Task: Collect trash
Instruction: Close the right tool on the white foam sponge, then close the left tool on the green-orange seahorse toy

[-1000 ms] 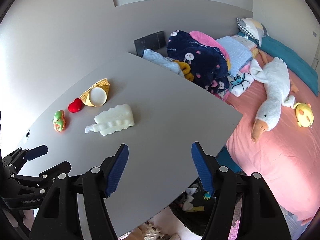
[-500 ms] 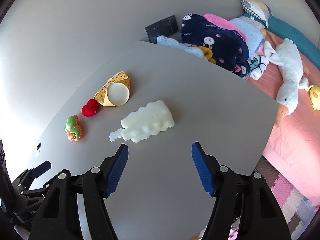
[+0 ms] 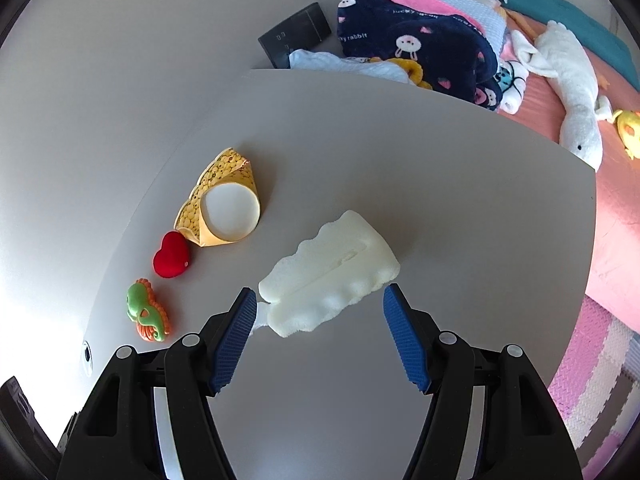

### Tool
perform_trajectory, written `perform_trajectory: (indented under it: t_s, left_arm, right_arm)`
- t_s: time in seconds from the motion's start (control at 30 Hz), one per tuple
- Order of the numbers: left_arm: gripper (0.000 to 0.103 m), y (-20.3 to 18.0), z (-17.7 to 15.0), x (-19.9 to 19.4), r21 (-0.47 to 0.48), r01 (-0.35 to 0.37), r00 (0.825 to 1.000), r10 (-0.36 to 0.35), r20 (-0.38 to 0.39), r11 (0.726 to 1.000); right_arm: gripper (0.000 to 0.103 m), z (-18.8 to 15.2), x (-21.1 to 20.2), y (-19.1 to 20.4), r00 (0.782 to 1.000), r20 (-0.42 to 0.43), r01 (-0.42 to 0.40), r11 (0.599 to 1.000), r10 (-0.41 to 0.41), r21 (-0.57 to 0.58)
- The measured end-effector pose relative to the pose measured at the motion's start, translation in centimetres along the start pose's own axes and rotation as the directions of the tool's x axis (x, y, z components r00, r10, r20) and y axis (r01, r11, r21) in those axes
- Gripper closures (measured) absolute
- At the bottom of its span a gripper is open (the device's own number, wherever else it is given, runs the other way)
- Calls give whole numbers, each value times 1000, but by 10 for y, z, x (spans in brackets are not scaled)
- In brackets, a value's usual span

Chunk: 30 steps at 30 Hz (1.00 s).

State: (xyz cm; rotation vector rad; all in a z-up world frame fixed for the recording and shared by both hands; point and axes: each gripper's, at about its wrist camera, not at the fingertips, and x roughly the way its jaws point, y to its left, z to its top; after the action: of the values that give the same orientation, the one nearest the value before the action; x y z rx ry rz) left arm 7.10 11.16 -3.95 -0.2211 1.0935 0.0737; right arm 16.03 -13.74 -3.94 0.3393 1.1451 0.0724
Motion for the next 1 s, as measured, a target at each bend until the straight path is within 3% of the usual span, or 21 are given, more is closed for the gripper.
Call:
perform_trajectory:
  t_s: [0.2,0.6,0.7,0.87,1.0]
  left_arm:
    - [12,8,14,4,-34,-16,1000,17,9,999]
    - [12,-11,52,38,-57,-36,999,35,-32,998]
    - [12,-13,59,47,-65,-39,999,37,-34,997]
    - [13,-15,67,64,-48,-74,996,71,-53,996]
    - [25,-14,68,74,-53,-92,994,89,-69,994]
  right_arm:
    - [36,12,17,3,999,-24,26,998,-25,65]
    - [37,23,38,19,990,-49,128,991,-129,-26]
    - [50,24,44,15,988,-63,141,989,-143,-33]
    - [56,25,45,11,989,-61,133,989,-137,-59]
    - [56,25,45,12,989,-63,128,989,-133,-77]
